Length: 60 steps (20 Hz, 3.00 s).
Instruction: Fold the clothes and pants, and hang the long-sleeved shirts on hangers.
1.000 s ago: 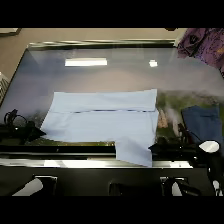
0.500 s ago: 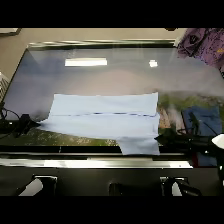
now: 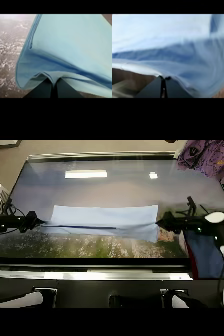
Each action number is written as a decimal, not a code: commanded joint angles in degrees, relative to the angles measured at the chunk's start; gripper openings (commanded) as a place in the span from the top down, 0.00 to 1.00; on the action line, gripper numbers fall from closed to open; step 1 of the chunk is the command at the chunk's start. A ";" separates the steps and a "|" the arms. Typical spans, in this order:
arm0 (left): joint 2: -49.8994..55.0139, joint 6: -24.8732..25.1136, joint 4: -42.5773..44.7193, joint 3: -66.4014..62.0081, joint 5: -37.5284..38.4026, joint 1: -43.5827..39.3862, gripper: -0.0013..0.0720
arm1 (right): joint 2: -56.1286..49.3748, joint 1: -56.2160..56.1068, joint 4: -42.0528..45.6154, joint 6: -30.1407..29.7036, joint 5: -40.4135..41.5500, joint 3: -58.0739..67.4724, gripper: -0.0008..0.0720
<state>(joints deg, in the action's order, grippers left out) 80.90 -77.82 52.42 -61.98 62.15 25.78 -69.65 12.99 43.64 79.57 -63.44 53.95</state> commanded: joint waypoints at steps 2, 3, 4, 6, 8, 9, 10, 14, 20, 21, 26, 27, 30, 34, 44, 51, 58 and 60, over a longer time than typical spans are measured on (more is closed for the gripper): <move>8.35 0.07 0.04 -8.22 -3.17 -3.02 0.96 | -11.80 -6.91 10.82 6.64 9.05 13.97 0.95; 9.97 0.28 0.07 -10.08 -3.30 -3.61 0.96 | -14.21 -7.26 11.76 7.34 8.31 16.63 0.95; 11.72 0.26 0.07 -12.09 -3.32 -4.17 0.96 | -16.44 -7.23 11.69 8.20 7.74 18.97 0.95; 14.75 0.17 0.07 -15.80 -3.30 -4.87 0.96 | -19.63 -7.13 11.96 8.83 8.28 22.45 0.95; 17.35 -0.22 0.11 -19.21 -3.30 -5.18 0.96 | -22.03 -7.13 12.17 9.46 8.28 24.96 0.95; 18.53 -0.22 0.11 -20.65 -3.23 -5.31 0.96 | -22.99 -7.15 12.17 9.49 8.28 25.86 0.95; 19.74 -0.24 0.09 -21.97 -3.13 -5.51 0.96 | -23.98 -7.15 12.17 9.75 8.52 26.58 0.95; 23.58 -0.81 0.07 -23.82 -3.13 -6.93 0.96 | -27.67 -7.21 12.09 9.84 9.68 26.97 0.95; 24.65 -3.30 0.07 -25.64 -3.13 -7.52 0.06 | -28.11 -4.96 9.81 8.48 0.11 30.03 0.25; 24.44 -3.26 0.07 -27.04 -1.86 -7.08 0.06 | -27.34 -3.17 10.23 7.37 -2.51 31.23 0.14; 24.00 -3.23 0.11 -33.18 4.00 -6.23 0.06 | -30.21 5.99 4.48 0.02 -14.51 31.85 0.04; 24.02 -3.23 0.11 -33.75 4.55 -6.23 0.06 | -31.76 6.54 1.97 -2.86 -16.33 31.85 0.04; 23.82 -3.26 0.09 -33.86 4.90 -6.23 0.06 | -36.26 6.10 -1.29 -7.61 -17.59 31.85 0.04; 23.82 -3.26 0.09 -33.86 4.96 -6.23 0.06 | -40.68 5.99 -1.53 -9.22 -16.65 31.85 0.04; 23.82 -3.30 0.04 -33.83 5.60 -6.23 0.06 | -42.71 -1.07 -3.72 -10.60 -14.67 31.15 0.34; 24.17 -4.26 -9.99 -33.81 6.03 -9.68 0.60 | -31.74 -2.56 9.88 1.92 -16.46 33.18 0.95; 27.67 -10.32 -12.59 -33.81 2.10 -32.46 0.96 | -16.44 -2.54 25.62 13.70 -24.72 36.68 0.95; 28.89 -13.20 -12.63 -33.81 -3.21 -41.16 0.96 | -14.53 -2.54 28.28 14.99 -27.19 39.78 0.95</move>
<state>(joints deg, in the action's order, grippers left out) 108.25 -86.72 40.47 -95.79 64.62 -4.64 -88.16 10.50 65.73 90.54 -86.94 90.67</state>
